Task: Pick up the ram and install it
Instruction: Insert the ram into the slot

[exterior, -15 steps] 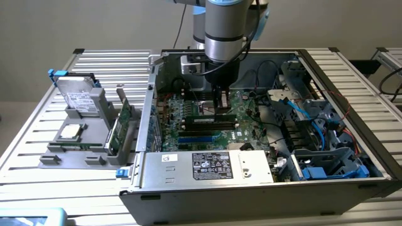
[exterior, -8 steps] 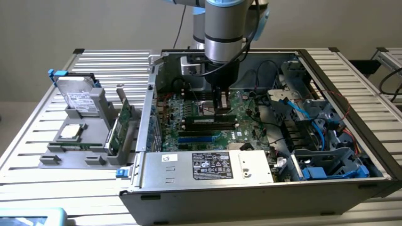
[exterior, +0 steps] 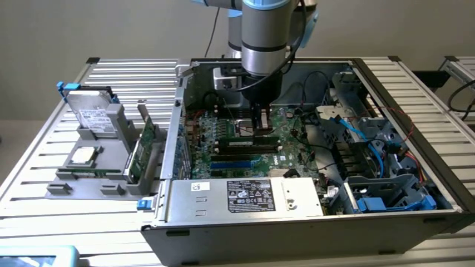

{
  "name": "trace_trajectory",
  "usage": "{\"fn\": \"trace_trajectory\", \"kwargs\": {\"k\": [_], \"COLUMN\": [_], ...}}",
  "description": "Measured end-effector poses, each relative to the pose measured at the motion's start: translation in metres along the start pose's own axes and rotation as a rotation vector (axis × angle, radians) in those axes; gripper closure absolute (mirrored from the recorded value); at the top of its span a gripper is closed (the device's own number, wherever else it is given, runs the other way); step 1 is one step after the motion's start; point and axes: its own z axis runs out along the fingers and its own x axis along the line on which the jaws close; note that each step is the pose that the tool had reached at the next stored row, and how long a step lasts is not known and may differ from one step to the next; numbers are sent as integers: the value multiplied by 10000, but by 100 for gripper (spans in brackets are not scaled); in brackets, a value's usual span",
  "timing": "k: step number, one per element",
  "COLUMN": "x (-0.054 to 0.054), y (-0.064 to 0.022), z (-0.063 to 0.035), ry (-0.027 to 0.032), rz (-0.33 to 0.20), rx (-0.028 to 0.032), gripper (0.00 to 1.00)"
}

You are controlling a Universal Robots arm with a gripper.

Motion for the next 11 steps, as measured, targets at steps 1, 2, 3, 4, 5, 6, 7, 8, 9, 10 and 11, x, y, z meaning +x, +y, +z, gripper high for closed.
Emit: {"fn": "trace_trajectory", "kwargs": {"k": [1, 2, 3, 4, 5, 6, 7, 8, 9, 10, 11], "x": [2, 3, 4, 4, 5, 5, 5, 5, 5, 4, 4], "y": [1, 1, 1, 0, 0, 0, 0, 1, 1, 1, 1], "z": [1, 2, 3, 3, 2, 2, 3, 3, 5, 10, 14], "ry": [-1, -2, -2, -1, 1, 1, 1, 1, 1, -2, -1], "rz": [0, 2, 3, 2, 0, 1, 0, 0, 1, 0, 0], "rx": [1, 1, 1, 1, 0, 0, 0, 0, -1, 1, 1], "gripper": [87, 87, 87, 87, 87, 87, 87, 87, 87, 87, 87]}}
